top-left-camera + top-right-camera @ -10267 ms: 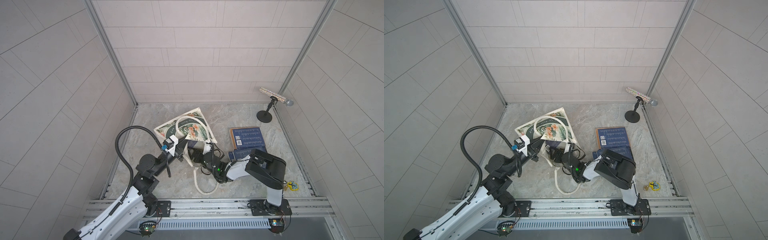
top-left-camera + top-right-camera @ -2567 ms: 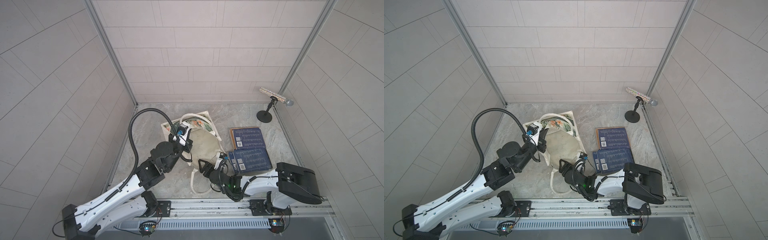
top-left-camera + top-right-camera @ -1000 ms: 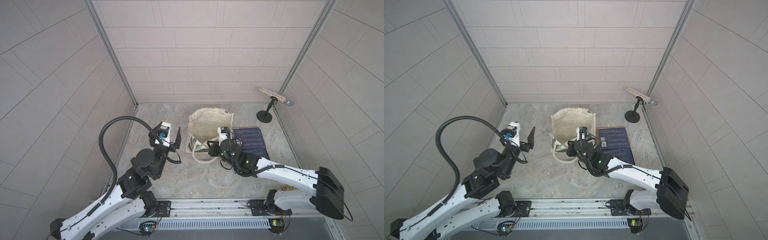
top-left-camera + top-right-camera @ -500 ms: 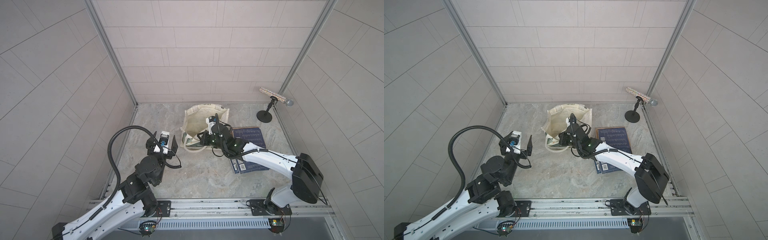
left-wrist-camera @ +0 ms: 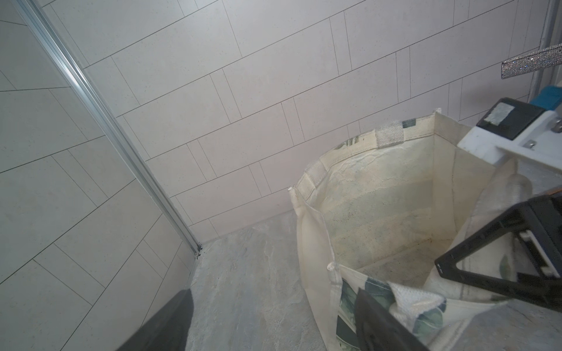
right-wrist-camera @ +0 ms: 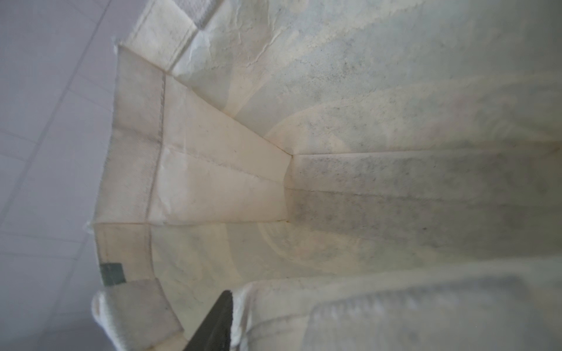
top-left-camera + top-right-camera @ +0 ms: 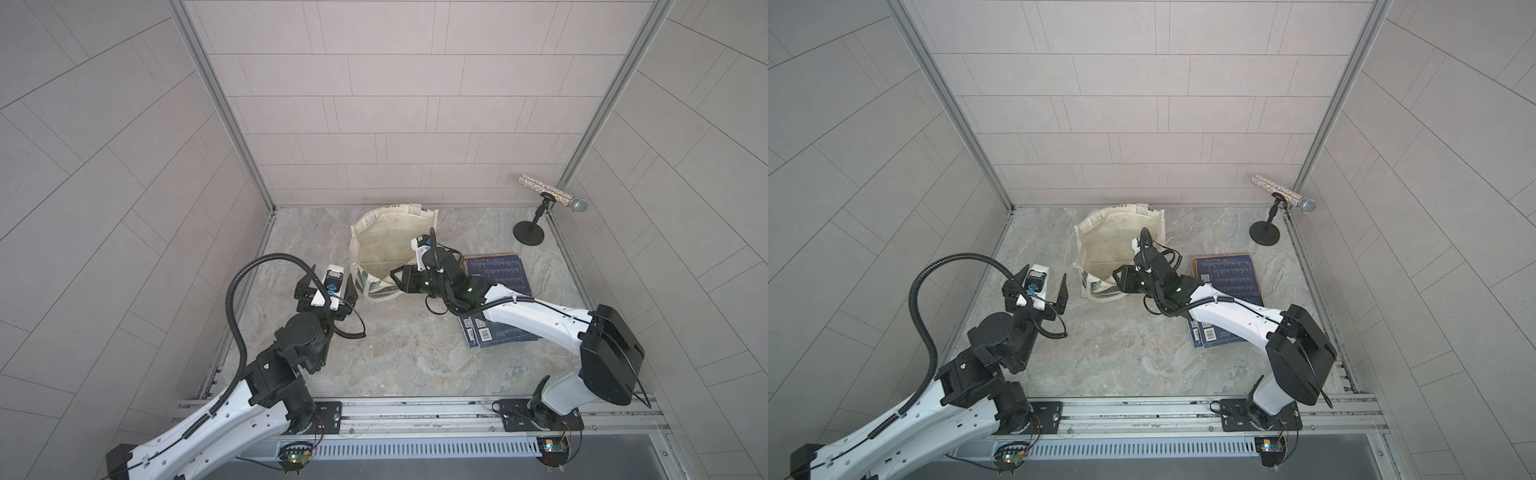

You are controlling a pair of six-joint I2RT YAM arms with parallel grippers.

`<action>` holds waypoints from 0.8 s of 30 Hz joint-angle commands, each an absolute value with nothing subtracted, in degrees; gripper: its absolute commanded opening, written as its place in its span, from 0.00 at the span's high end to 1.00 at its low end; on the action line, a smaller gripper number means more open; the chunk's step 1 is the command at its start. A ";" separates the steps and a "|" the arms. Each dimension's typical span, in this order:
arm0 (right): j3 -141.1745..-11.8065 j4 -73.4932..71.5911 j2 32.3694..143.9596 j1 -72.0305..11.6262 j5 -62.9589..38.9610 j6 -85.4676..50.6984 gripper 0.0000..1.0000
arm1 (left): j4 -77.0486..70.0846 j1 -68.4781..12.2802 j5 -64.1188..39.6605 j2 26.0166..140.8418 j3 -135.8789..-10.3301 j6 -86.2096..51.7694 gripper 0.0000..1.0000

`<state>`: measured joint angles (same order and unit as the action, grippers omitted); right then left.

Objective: Take out the books from the canvas bag
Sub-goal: Adjust the canvas bag at the center of the board.

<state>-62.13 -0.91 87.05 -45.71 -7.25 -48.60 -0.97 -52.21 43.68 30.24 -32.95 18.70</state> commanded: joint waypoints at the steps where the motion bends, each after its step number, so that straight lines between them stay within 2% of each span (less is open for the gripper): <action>1: -62.48 2.94 83.18 -45.27 -4.63 -45.91 0.41 | -2.07 -51.93 42.69 30.41 -32.52 18.09 0.13; 5: -63.09 7.73 79.39 -45.26 -3.42 -43.50 0.36 | -2.10 -51.44 42.10 29.79 -32.43 16.97 0.13; 9: -61.43 9.70 74.17 -45.26 -0.26 -39.40 0.22 | -2.04 -50.59 40.46 29.17 -32.39 14.37 0.10; 14: -61.75 14.13 69.51 -45.35 3.13 -35.34 0.19 | -0.74 -49.45 38.88 28.86 -33.16 11.41 0.05; 15: -61.32 13.76 68.67 -45.35 3.04 -34.89 0.18 | -0.69 -49.28 38.77 28.75 -33.21 10.89 0.01; 16: -61.00 13.45 67.97 -45.35 2.60 -34.52 0.01 | -0.60 -49.07 38.78 28.71 -33.26 10.45 0.00; 20: -60.87 14.80 65.96 -45.52 2.28 -32.59 0.00 | -0.09 -48.87 38.97 27.88 -33.66 9.20 0.00; 24: -60.55 17.19 61.83 -45.53 9.10 -27.56 0.00 | -0.69 -48.78 41.54 26.20 -33.47 7.55 0.00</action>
